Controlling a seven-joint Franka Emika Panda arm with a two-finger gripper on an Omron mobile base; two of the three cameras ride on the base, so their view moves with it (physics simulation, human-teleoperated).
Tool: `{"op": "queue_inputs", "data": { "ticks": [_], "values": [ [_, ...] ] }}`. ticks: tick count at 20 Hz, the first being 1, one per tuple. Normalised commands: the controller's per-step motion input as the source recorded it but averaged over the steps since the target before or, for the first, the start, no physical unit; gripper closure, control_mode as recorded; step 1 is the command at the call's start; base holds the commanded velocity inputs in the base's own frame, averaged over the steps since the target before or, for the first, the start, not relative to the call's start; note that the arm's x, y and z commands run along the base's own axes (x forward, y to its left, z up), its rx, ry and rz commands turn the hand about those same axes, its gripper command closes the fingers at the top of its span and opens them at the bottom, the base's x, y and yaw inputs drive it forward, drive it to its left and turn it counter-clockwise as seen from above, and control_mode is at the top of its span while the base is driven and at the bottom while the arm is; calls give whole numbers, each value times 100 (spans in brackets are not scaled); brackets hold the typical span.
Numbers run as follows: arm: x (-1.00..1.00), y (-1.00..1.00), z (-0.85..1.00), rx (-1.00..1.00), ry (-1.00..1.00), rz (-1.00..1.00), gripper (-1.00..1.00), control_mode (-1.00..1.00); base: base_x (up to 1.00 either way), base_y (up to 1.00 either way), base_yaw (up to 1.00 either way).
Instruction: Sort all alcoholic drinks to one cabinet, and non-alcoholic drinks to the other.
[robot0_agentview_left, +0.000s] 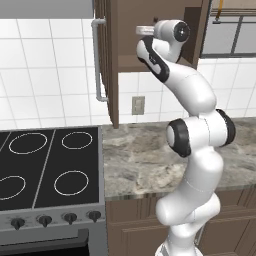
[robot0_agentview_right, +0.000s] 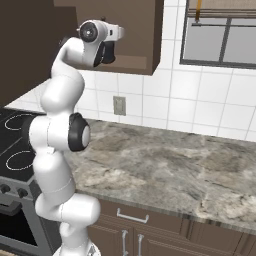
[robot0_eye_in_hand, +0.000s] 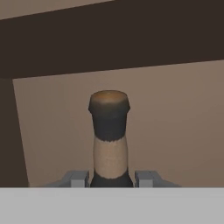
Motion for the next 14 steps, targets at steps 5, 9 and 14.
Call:
{"op": "queue_inputs", "data": {
  "ticks": [5, 9, 14],
  "values": [
    [21, 3, -11, 0, 0, 0, 100, -100, 0, 0, 0],
    [21, 2, -12, 0, 1, 0, 100, -100, 0, 0, 0],
    [23, 5, -13, 0, 0, 0, 100, -100, 0, 0, 0]
  ]
}}
